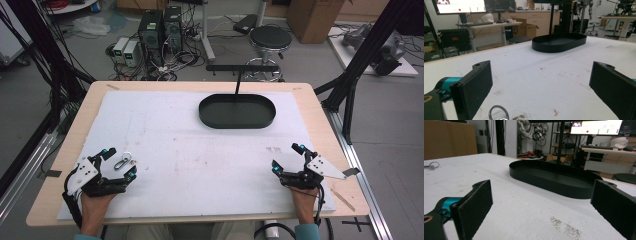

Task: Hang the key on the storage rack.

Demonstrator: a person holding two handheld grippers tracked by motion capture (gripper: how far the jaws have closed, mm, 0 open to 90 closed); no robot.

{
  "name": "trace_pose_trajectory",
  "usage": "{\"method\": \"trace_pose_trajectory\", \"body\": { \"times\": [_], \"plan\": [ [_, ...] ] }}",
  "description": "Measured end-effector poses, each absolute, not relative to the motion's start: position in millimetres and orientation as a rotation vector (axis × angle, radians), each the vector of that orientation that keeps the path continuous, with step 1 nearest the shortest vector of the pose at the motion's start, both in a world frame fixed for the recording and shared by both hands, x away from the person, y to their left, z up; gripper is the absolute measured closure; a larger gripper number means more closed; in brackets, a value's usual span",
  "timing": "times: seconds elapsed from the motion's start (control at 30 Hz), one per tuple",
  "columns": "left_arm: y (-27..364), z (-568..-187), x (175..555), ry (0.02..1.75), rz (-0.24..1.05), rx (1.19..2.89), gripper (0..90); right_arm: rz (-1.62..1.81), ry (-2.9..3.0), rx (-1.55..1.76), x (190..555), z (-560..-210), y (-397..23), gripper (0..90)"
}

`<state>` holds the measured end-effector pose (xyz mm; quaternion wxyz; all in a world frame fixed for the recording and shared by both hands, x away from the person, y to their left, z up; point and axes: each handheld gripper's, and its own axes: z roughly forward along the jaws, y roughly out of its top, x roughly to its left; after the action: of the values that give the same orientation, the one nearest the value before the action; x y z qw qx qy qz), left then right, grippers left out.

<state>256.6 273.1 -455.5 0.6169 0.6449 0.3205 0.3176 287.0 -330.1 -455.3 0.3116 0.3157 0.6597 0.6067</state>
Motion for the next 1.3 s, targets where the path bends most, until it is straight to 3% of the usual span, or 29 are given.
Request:
{"method": "trace_pose_trajectory", "body": {
  "times": [0.87, 1.3],
  "plan": [
    [277.4, -453.9, 259.1, 0.789, 0.704, 1.480, 5.2, 1.600, 1.736, 0.839, 286.9, -455.3, -329.9, 3.4],
    [289.7, -428.2, 260.4, 0.776, 0.650, 1.503, 5.2, 1.596, 1.743, 0.842, 286.9, -455.3, -329.1, 3.4]
  ]
}}
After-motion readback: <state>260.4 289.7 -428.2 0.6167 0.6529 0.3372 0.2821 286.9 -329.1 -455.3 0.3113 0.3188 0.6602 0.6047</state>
